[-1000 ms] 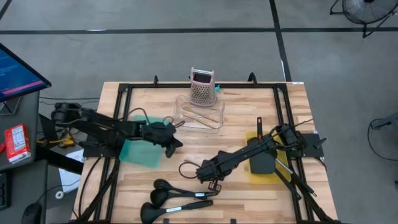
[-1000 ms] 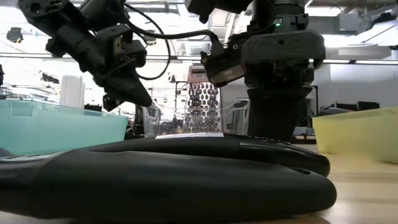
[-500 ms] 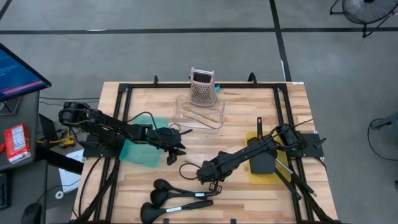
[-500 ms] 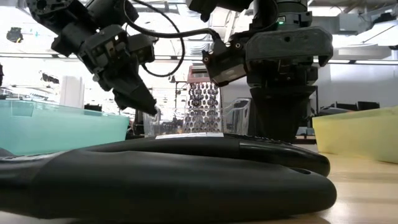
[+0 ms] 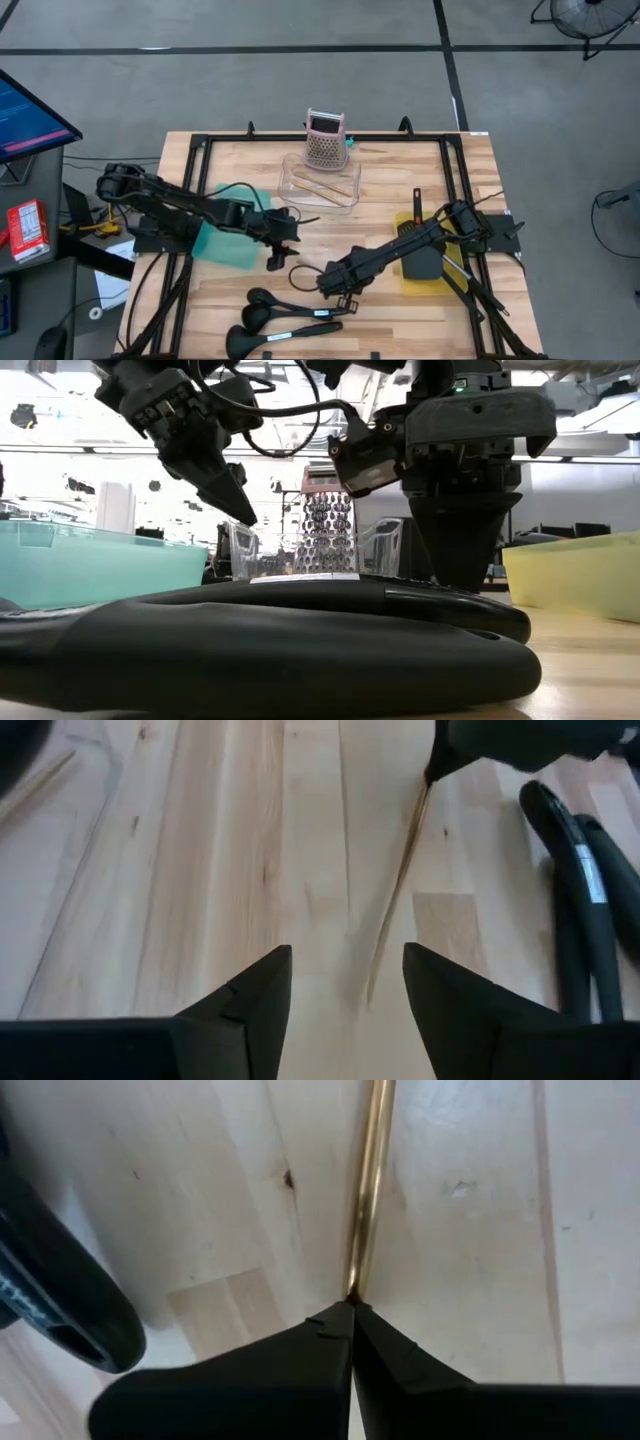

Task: Pick & Place Kitchen Items
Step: Put the gold knife into the transparent bin

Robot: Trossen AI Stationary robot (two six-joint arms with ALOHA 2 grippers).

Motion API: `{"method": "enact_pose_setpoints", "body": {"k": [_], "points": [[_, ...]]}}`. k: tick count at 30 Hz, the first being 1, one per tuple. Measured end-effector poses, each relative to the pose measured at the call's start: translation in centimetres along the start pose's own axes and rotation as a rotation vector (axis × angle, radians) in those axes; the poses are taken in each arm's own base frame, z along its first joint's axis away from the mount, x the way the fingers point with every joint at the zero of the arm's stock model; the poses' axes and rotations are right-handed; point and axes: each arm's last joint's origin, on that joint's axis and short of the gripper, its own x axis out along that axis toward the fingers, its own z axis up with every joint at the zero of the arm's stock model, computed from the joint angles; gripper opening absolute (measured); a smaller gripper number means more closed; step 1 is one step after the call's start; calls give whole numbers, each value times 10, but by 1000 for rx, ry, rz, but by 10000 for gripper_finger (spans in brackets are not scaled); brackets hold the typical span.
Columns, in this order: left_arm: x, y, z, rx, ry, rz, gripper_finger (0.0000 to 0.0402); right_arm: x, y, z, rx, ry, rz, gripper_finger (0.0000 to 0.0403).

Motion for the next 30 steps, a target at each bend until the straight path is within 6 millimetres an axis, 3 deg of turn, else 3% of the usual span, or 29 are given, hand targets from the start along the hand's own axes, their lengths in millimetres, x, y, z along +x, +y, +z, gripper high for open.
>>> {"method": "enact_pose_setpoints", "body": {"k": [10, 30], "points": [[40, 7, -16, 27, 110, -109, 180, 0, 5, -3, -17, -6, 6, 0], [86, -1, -12, 79, 149, -210, 180, 0, 8, -4, -31, -12, 17, 0]]}}
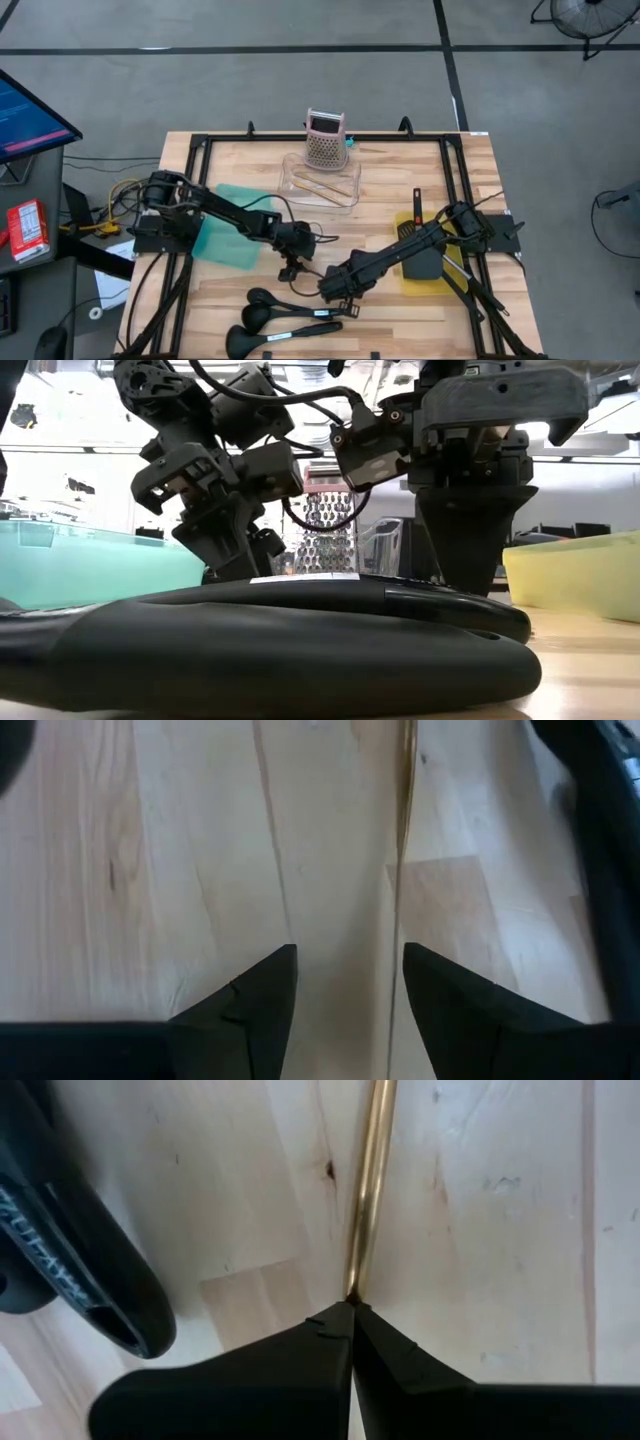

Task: Pick & Place Kitchen Items
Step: Put the gold knife into the transparent bin

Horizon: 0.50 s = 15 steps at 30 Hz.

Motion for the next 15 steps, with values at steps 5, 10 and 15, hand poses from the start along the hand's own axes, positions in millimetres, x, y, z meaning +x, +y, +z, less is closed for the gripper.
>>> {"method": "enact_pose_setpoints", "body": {"k": [5, 10, 15], "points": [[1, -5, -1, 10, 11, -21, 172, 0, 0, 0, -4, 1, 0, 0], [8, -13, -6, 27, 42, -42, 157, 0, -2, 1, 3, 2, 1, 0], [10, -17, -9, 33, 58, -45, 155, 0, -3, 2, 6, 1, 2, 0]]}}
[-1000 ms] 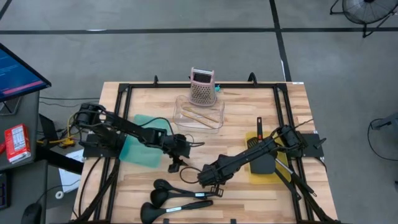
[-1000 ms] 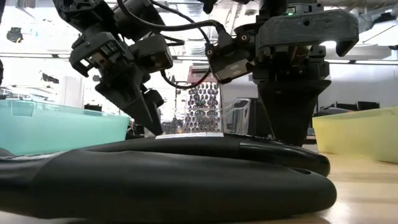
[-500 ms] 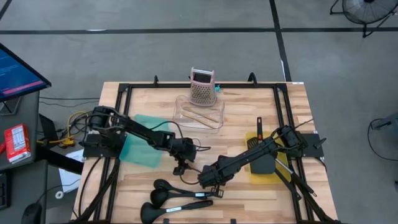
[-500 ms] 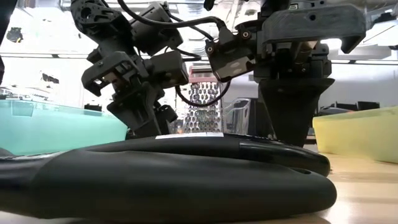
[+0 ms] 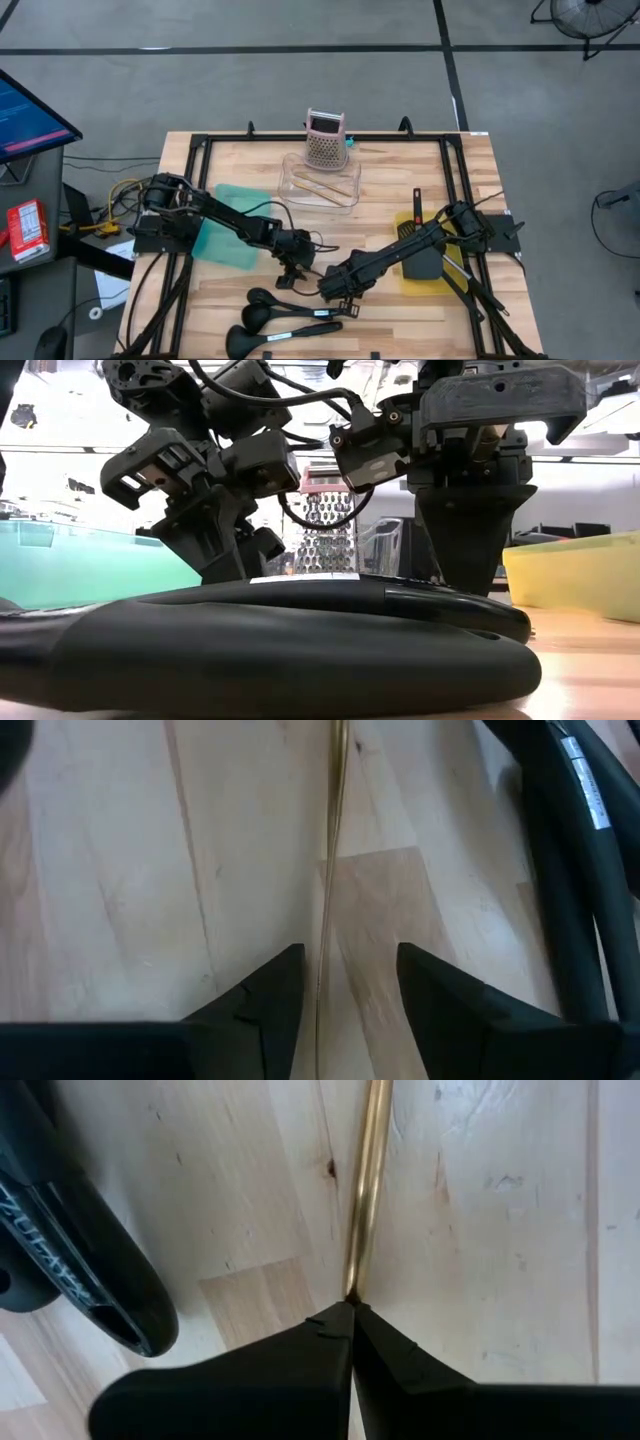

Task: Pick & Place Kitchen Items
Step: Put the gold knife into the transparent bin

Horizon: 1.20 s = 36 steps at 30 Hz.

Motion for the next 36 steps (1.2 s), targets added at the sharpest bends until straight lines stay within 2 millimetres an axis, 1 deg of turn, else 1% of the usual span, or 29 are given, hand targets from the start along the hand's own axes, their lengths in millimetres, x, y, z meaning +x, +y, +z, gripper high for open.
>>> {"method": "enact_pose_setpoints", "body": {"k": [3, 5, 14, 19, 25, 28, 30, 33, 36], "points": [[0, 2, -1, -10, 9, 13, 143, 0, 0, 0, 1, 0, 0, 0], [2, 3, -3, -14, 22, 18, 125, 0, 0, 0, 1, 0, 0, 0], [4, 7, -5, -21, 34, 33, 10, 0, 0, 1, 2, -5, 1, 0], [4, 7, -5, 0, 34, 36, 3, 0, 0, 1, 8, -6, 0, 0], [-1, 9, -3, -50, 14, 107, 0, -9, 4, 6, 6, -27, 11, 0], [-9, 7, 0, -51, -1, 134, 0, -22, 6, 4, -9, -32, 1, 2], [-15, 6, 1, -54, -9, 155, 0, -34, 9, 1, -16, -58, -6, 9], [-24, 6, 3, -55, -16, 211, 1, -61, 10, -10, 4, -106, -44, 29], [-34, 5, 9, -71, -58, 235, 1, -98, 10, -28, 62, -186, -51, 52]]}}
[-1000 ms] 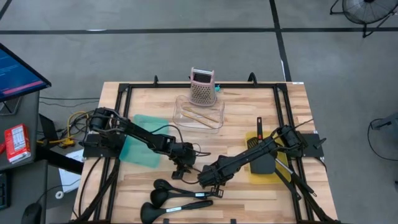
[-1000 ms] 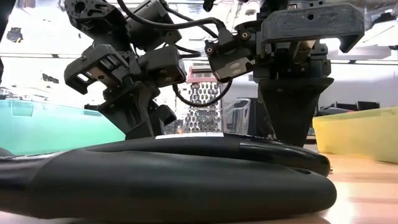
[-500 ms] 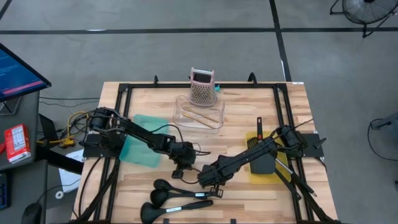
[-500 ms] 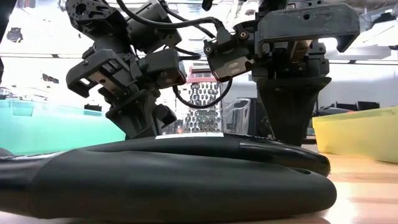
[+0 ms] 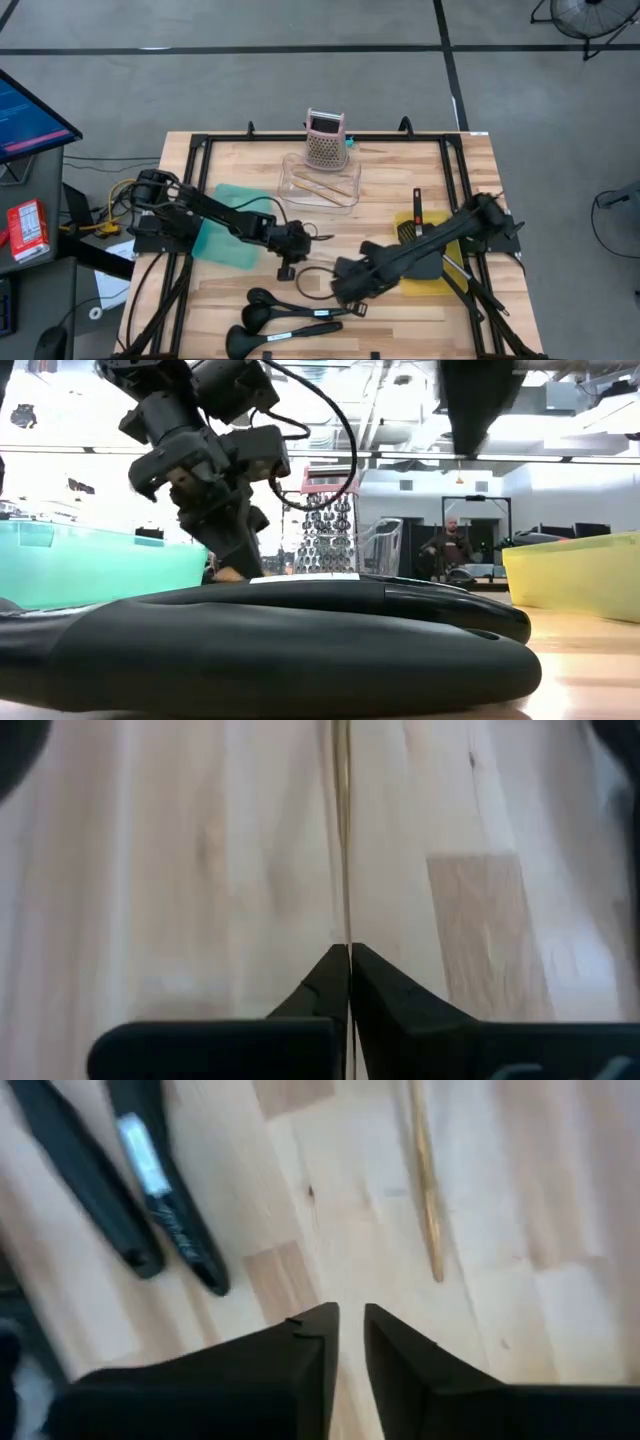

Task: Pick & Place Kitchen Items
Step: Put the gold knife into the transparent bin

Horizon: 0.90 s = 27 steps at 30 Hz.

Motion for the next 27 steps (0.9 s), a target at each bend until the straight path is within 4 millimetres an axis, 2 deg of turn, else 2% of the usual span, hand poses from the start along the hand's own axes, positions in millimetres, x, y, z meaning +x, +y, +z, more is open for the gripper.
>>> {"method": "enact_pose_setpoints", "body": {"k": [8, 11, 14, 17, 20, 24, 27], "points": [[-34, 9, 18, -66, -134, 6, 1, -109, -4, -52, 190, -439, 31, 71], [-52, 14, 25, -79, -200, 9, 1, -136, -4, -74, 243, -615, 45, 71], [-67, 20, 31, -95, -253, 19, 0, -150, -1, -92, 240, -753, 38, 71], [-73, 25, 32, -106, -272, 29, 0, -152, 5, -101, 222, -830, 13, 71], [-69, 26, 31, -109, -257, 27, 0, -141, 11, -97, 210, -828, -28, 73], [-56, 27, 27, -113, -208, 19, 0, -108, 20, -79, 181, -745, -124, 88], [-48, 28, 24, -125, -178, 22, 0, -76, 21, -59, 123, -632, -213, 116]]}}
